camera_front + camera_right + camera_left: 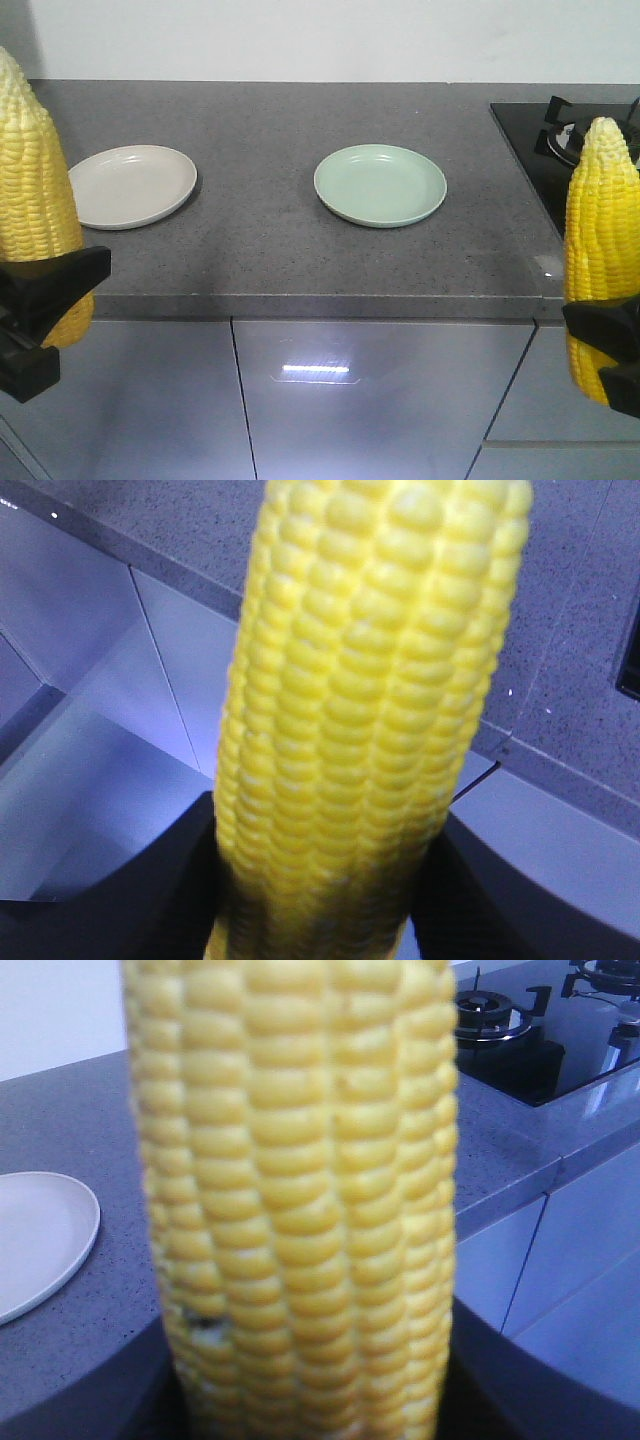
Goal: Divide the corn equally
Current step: 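Drive the base toward the counter with the two empty plates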
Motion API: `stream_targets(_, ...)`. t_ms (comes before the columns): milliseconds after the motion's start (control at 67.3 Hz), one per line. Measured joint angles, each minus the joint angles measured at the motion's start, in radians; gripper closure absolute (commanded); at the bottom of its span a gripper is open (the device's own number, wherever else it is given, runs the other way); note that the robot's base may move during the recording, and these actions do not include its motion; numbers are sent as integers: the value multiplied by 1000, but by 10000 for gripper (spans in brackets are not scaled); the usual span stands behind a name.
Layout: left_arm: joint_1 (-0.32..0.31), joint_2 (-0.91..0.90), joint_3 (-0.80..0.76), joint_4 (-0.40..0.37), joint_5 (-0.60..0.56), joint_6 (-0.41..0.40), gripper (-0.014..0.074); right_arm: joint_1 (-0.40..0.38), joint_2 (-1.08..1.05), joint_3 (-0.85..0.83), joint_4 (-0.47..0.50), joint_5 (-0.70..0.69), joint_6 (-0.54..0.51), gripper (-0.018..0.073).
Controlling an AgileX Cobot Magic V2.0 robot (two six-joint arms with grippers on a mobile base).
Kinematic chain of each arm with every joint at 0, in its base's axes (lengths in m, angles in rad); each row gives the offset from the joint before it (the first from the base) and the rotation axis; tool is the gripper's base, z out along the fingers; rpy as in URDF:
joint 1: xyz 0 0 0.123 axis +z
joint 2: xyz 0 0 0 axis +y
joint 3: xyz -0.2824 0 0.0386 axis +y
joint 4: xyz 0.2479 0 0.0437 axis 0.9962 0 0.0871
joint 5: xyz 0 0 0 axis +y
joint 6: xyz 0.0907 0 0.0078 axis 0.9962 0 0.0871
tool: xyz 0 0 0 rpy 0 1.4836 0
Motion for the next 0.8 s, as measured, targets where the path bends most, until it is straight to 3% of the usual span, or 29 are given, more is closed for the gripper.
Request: stream_targets(803,0,0,0,0,0,0,333,0,0,0,0,0,0,376)
